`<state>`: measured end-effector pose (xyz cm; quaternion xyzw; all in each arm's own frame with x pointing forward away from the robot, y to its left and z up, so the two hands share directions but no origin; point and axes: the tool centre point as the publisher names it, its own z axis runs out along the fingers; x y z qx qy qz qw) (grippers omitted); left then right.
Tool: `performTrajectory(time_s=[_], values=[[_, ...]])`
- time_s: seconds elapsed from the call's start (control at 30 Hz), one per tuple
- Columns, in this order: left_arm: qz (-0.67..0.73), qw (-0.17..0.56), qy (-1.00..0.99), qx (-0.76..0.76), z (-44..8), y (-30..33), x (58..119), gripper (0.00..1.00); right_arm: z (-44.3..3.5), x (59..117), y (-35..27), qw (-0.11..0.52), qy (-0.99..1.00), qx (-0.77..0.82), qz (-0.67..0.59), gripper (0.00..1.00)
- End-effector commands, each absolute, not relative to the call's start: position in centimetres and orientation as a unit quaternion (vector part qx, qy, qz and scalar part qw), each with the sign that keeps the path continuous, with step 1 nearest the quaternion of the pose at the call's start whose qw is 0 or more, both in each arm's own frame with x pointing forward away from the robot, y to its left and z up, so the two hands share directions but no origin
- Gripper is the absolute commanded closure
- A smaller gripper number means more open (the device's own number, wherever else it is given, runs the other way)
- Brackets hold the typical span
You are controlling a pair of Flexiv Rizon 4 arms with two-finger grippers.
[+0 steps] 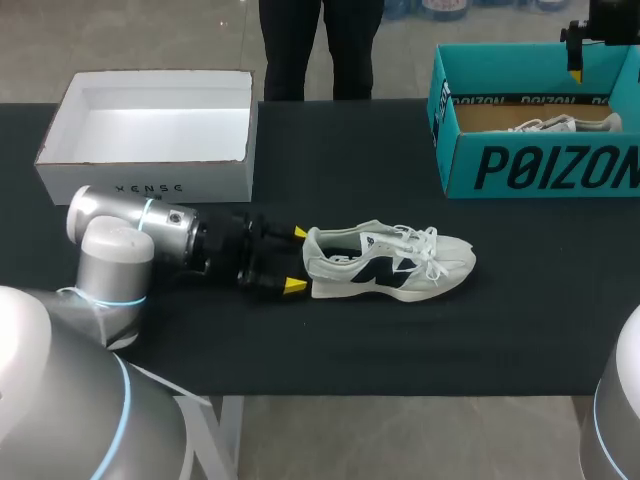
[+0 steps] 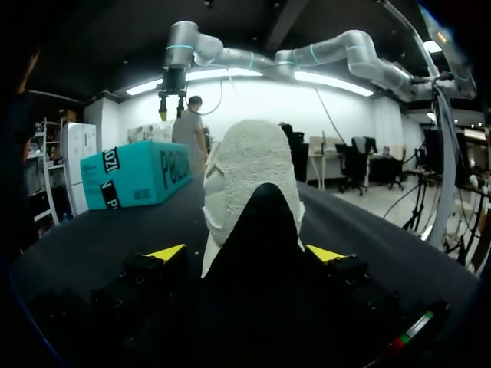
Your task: Take the shoe out of the shoebox, open the shoe tongue, remove and reinsert the insole, then place the shoe into the shoebox
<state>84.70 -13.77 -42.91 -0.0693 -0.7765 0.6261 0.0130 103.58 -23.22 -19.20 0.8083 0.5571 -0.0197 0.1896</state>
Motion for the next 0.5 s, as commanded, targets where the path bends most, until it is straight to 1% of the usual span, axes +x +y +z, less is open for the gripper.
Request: performTrajectory(time_s=[0.03,0.3,0.5], values=[[0.628,0.012,-0.775,-0.068,-43.2,-13.8,84.4,0.0,-19.2,103.5,-23.2,0.19,0.557,0.808,-0.019,0.0],[0.626,0.009,-0.777,-0.066,-43.0,-13.5,84.1,0.0,-19.2,103.5,-23.2,0.19,0.557,0.808,-0.019,0.0],[0.63,0.013,-0.773,-0.067,-42.5,-14.6,83.9,0.0,-19.2,103.5,-23.2,0.19,0.557,0.808,-0.019,0.0]])
